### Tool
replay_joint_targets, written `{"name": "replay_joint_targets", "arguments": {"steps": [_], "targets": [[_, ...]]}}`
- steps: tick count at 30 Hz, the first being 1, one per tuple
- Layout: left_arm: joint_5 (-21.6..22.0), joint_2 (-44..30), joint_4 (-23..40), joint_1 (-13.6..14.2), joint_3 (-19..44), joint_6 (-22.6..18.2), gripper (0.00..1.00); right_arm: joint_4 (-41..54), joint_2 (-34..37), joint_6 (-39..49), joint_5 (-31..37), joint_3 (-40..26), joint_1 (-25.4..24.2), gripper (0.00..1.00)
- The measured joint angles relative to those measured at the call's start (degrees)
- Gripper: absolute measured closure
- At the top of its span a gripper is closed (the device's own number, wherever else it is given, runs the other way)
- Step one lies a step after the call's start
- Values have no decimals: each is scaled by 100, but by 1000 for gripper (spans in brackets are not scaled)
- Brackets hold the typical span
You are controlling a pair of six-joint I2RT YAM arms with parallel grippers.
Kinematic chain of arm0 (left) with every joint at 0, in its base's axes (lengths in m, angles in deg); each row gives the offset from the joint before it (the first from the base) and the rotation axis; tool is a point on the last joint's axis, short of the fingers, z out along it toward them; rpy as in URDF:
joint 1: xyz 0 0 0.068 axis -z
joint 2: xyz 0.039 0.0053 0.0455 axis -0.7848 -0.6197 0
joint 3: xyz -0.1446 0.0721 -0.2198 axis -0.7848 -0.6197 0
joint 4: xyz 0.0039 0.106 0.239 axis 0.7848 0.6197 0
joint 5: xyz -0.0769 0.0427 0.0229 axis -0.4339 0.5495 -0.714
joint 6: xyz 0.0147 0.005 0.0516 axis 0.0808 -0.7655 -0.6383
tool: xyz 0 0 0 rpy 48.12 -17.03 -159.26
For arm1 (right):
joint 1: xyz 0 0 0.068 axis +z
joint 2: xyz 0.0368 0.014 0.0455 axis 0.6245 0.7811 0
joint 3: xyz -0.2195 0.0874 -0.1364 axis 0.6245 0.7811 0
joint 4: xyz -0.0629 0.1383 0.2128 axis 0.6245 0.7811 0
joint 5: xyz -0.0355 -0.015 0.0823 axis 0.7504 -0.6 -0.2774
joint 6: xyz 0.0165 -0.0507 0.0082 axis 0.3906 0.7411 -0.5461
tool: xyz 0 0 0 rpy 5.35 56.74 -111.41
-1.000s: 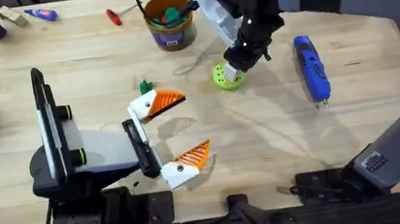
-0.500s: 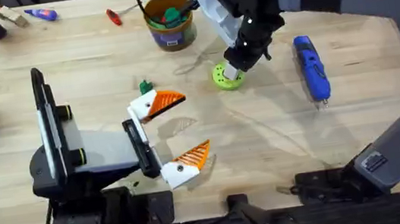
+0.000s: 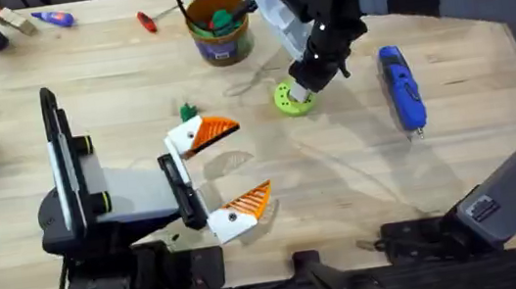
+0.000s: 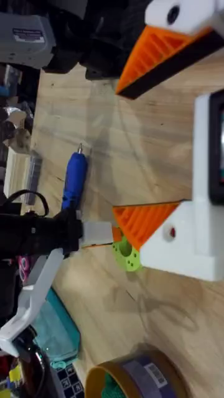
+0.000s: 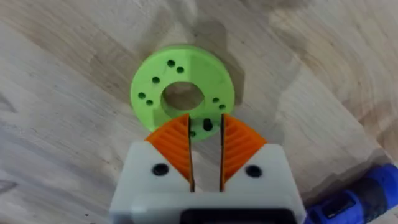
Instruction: Pick up the gripper from the table and insert it into the empty holder that is missing its gripper. Then pick up a screw, insert it into the mounting hole, and use the screwdriver to tighten it. Finally, clean up the table by picking up the vegetable and placing it into the bucket.
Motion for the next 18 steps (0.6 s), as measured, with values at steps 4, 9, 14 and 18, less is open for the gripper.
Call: {"name": "replay_joint_targets", "arguments": {"steps": [4, 9, 14, 18], "targets": [[0, 2, 0, 0, 0, 0, 16, -38, 2, -2, 0, 0, 0, 848], [0, 0, 0, 0, 0, 0, 16, -132, 2, -2, 0, 0, -2, 921], [0, 2, 0, 0, 0, 0, 16, -111, 2, -17, 0, 0, 0, 994], [0, 2, 0, 0, 0, 0, 16, -56, 2, -17, 0, 0, 0, 995]]}}
